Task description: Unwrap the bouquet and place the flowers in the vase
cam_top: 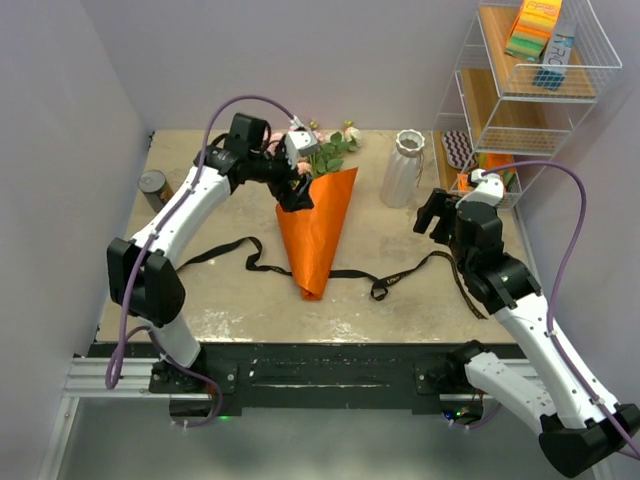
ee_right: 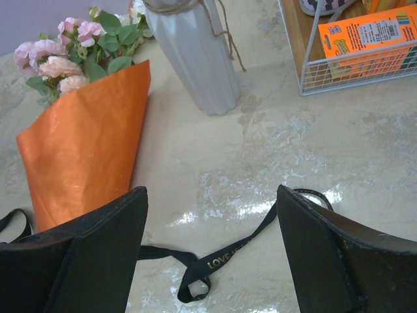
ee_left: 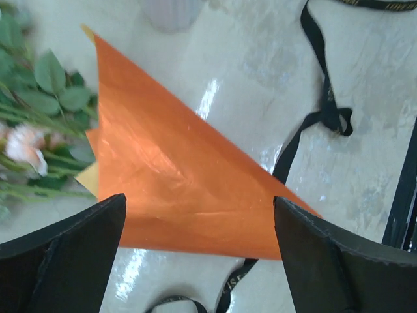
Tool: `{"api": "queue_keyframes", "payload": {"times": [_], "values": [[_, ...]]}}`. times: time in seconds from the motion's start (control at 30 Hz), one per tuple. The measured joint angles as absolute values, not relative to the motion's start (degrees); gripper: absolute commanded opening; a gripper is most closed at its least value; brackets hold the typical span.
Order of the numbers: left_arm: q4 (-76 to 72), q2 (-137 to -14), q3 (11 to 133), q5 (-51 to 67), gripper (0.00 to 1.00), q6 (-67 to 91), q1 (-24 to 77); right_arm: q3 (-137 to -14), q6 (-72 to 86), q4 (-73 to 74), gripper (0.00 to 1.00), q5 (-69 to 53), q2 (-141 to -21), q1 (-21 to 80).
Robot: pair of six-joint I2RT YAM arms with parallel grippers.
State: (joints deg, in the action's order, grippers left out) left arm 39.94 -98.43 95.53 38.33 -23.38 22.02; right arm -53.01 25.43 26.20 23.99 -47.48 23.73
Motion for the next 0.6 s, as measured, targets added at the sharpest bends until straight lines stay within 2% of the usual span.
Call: {"api": "queue_keyframes", "payload": {"times": [0.1,0.33,0.6], "values": [[39.7,-100.5,91.1,37.5,0.99,-23.5,19.1,-53.0,25.4,26.3,0.83,24.0,-47.5,23.7],[38.2,-107.6,90.8,42.3,0.99,-25.4,8.7,-52.9,25.5,26.3,0.81,23.7,-47.5,23.7],[36.7,-111.8,91.5,53.5,0.97,-31.4,8.6,-52.2,25.7,26.1,0.8,22.9,-48.1,23.7]]}}
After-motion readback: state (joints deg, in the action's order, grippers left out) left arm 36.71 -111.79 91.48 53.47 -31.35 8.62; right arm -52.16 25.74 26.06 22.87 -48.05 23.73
